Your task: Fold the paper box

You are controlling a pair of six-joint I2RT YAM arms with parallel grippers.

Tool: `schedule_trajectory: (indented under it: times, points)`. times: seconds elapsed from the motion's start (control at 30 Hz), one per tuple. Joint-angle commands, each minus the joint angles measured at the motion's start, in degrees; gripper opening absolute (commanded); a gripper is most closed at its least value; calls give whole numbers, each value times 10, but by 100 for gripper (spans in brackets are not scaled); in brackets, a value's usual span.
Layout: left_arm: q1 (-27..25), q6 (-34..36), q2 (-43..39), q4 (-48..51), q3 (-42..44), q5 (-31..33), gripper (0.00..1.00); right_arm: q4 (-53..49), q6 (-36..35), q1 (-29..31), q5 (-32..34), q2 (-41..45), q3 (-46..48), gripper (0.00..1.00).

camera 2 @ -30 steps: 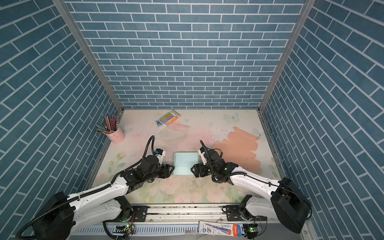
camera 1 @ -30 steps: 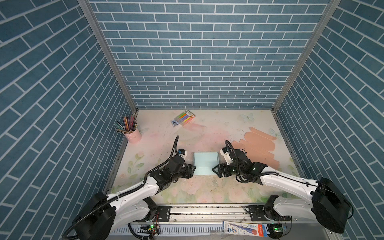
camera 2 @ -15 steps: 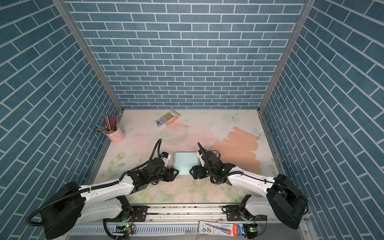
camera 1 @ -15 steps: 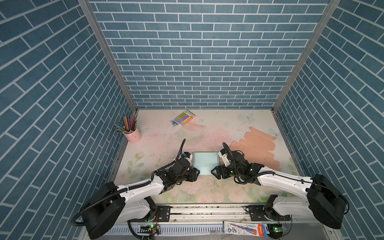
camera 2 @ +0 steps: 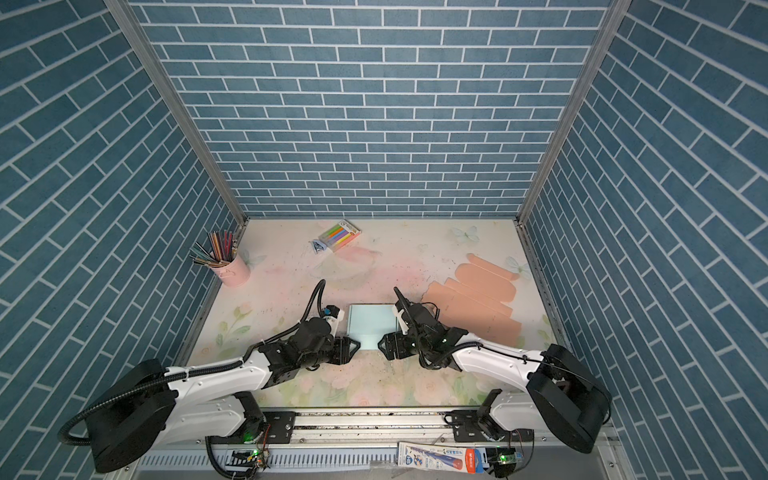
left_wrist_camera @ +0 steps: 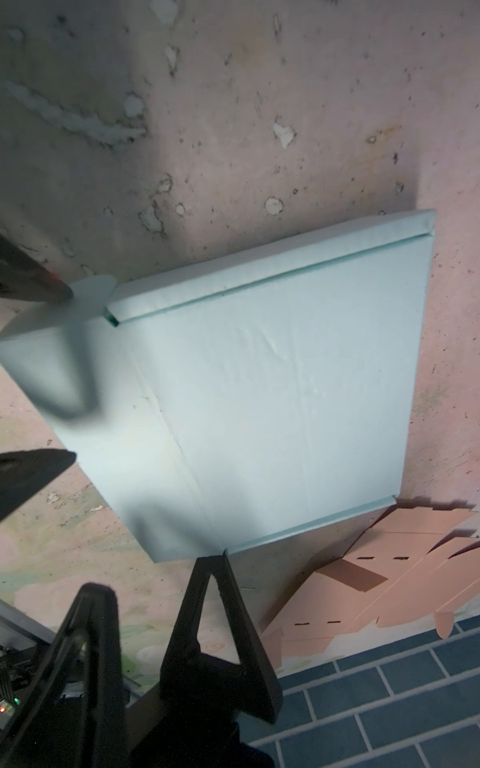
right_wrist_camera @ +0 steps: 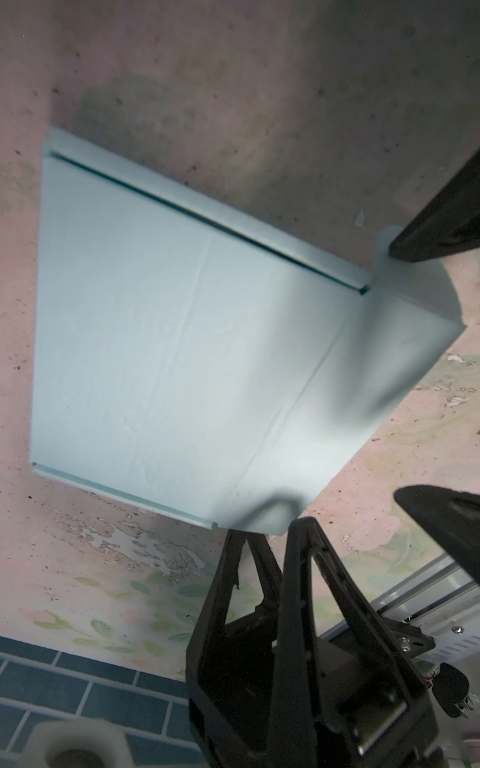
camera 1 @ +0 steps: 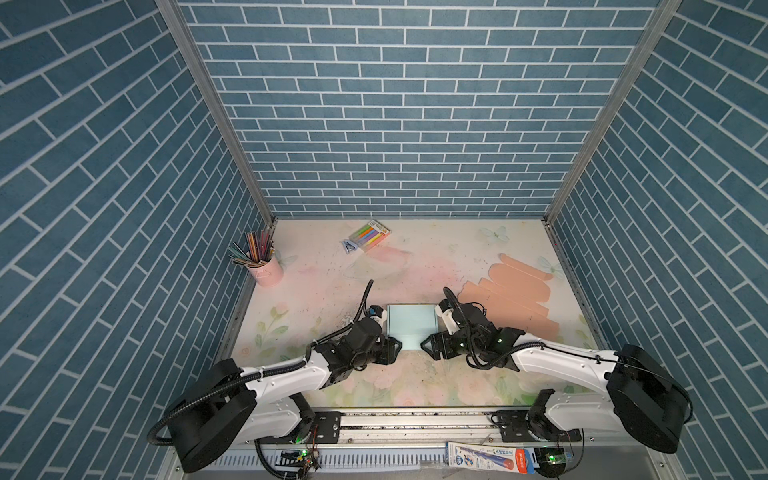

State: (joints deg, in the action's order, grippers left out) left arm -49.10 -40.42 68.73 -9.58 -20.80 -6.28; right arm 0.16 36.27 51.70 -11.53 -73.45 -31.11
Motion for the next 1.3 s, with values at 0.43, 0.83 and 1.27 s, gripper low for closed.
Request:
schedule_trajectory:
  times: [0.43,0.83,1.27]
  points:
    - [-20,-11,0,-5,-7,8,53,17,32,12,3,-4,-1,85]
    - [-23,-15,-9,1,-5,15,52,17,38,18,-1,4,1,85]
    - [-25,-15,-2,-6,1,21,50,27,36,20,22,-13,9,82]
